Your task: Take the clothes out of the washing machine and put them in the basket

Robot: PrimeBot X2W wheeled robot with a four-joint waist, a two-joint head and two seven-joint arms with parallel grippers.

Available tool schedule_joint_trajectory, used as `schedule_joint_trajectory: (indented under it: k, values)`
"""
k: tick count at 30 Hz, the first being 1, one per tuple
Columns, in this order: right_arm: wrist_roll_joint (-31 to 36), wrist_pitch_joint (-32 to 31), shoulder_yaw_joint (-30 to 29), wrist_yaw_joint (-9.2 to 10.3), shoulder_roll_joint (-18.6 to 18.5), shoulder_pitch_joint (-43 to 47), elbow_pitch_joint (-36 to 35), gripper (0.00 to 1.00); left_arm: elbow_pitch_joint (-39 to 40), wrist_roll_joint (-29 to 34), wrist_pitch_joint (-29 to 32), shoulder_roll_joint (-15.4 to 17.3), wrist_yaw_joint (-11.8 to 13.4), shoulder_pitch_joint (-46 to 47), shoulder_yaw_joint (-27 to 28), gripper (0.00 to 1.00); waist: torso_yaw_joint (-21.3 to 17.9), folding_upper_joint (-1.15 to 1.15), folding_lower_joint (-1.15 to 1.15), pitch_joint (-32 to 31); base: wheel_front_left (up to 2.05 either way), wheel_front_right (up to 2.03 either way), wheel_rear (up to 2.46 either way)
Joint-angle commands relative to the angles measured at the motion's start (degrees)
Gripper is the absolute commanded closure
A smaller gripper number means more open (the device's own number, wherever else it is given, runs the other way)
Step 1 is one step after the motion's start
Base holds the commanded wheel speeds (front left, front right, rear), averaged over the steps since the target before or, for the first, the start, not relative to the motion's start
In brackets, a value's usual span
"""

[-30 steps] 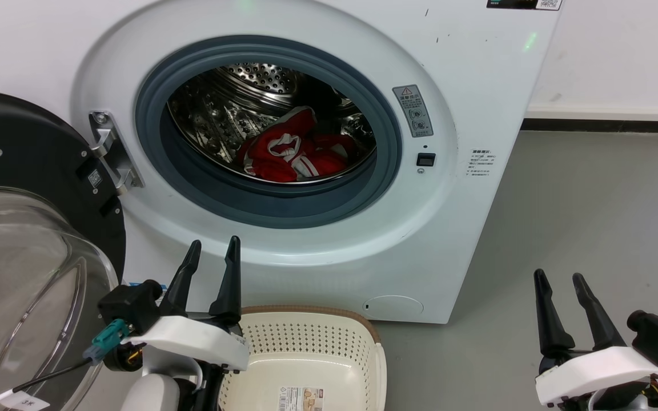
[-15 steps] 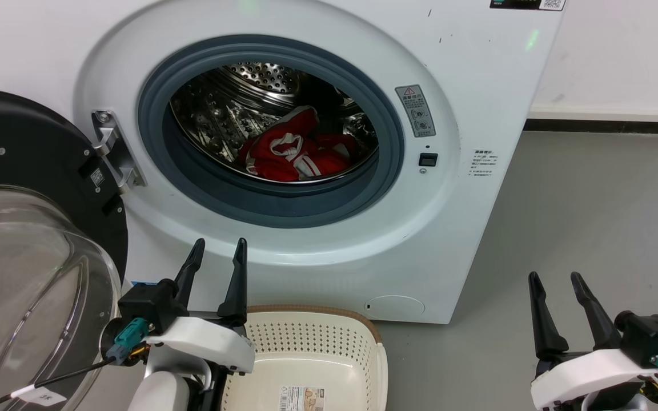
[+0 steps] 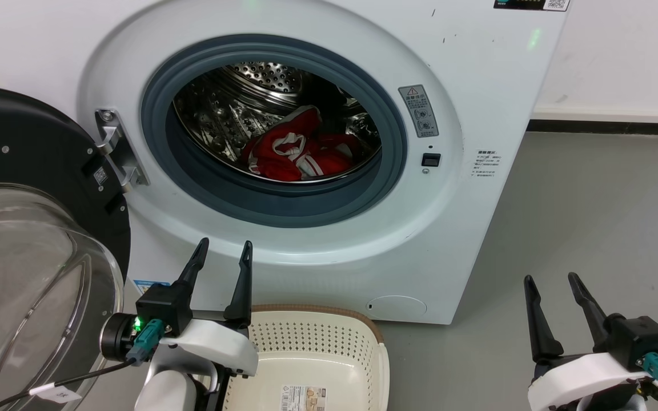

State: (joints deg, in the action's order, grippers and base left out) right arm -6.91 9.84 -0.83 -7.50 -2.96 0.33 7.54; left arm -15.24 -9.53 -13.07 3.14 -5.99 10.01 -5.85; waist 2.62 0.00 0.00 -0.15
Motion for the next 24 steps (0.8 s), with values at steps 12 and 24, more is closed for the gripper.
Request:
schedule_joint_trajectory:
  k: [12, 24]
  values:
    - [5.75, 1.32, 0.37, 0.02, 0.15, 1.0, 0.2, 0.0, -0.77, 6.01, -1.9, 0.18, 0.16, 1.33, -0.51, 0.0, 0.27, 0.0, 0.0, 0.13, 0.0, 0.0, 0.0]
    - [5.66, 1.69, 0.37, 0.02, 0.16, 1.06, 0.77, 0.0, -1.02, 5.8, -2.19, -0.03, -0.26, 1.26, 0.05, 0.0, 0.32, 0.0, 0.0, 0.37, 0.0, 0.0, 0.0]
